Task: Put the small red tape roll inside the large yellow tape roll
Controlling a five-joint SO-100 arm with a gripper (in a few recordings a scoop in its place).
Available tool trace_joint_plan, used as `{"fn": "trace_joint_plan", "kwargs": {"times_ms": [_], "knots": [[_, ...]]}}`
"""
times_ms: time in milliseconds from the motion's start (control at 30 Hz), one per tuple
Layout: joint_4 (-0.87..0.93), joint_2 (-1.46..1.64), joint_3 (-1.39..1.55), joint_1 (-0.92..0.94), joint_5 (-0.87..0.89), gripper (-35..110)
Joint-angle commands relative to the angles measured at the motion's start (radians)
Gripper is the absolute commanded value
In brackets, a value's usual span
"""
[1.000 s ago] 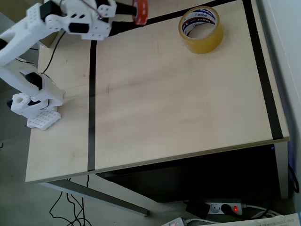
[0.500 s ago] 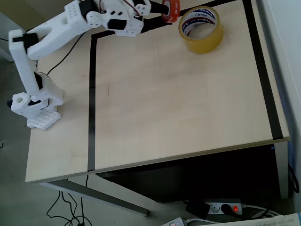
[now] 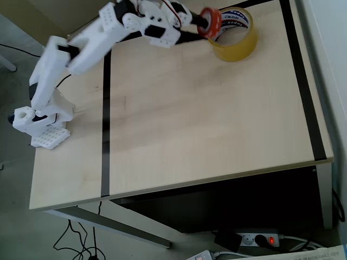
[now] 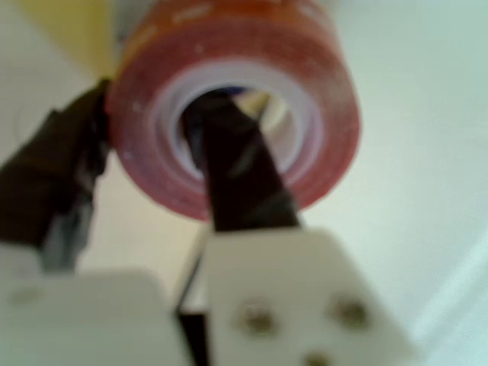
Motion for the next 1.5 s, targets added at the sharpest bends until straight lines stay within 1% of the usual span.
{"fn": "trace_joint_plan", "kwargs": {"times_ms": [0, 100, 233, 500, 700, 800, 833, 900, 1000, 1033, 1067, 1400, 1433, 1467], "knots": [[0.071, 0.014, -0.39, 0.006, 0.023, 0], [0.092, 0.003, -0.394, 0.023, 0.023, 0], [0.118, 0.002, -0.4, 0.043, 0.023, 13], [0.152, 0.0, -0.407, 0.061, 0.023, 20], [0.175, 0.002, -0.416, 0.063, 0.023, 21], [0.267, 0.018, -0.416, 0.06, 0.021, 21], [0.316, 0.023, -0.416, 0.06, 0.017, 17], [0.423, 0.04, -0.416, 0.063, 0.02, 0], [0.581, 0.091, -0.413, 0.08, 0.021, 0], [0.583, 0.146, -0.339, 0.089, 0.021, 0], [0.583, 0.255, -0.199, 0.1, 0.023, 0], [0.583, 0.996, 0.528, 0.106, 0.023, 0], [0.551, 1.078, 0.629, 0.107, 0.025, 0], [0.462, 1.19, 0.792, 0.11, 0.025, 0]]}}
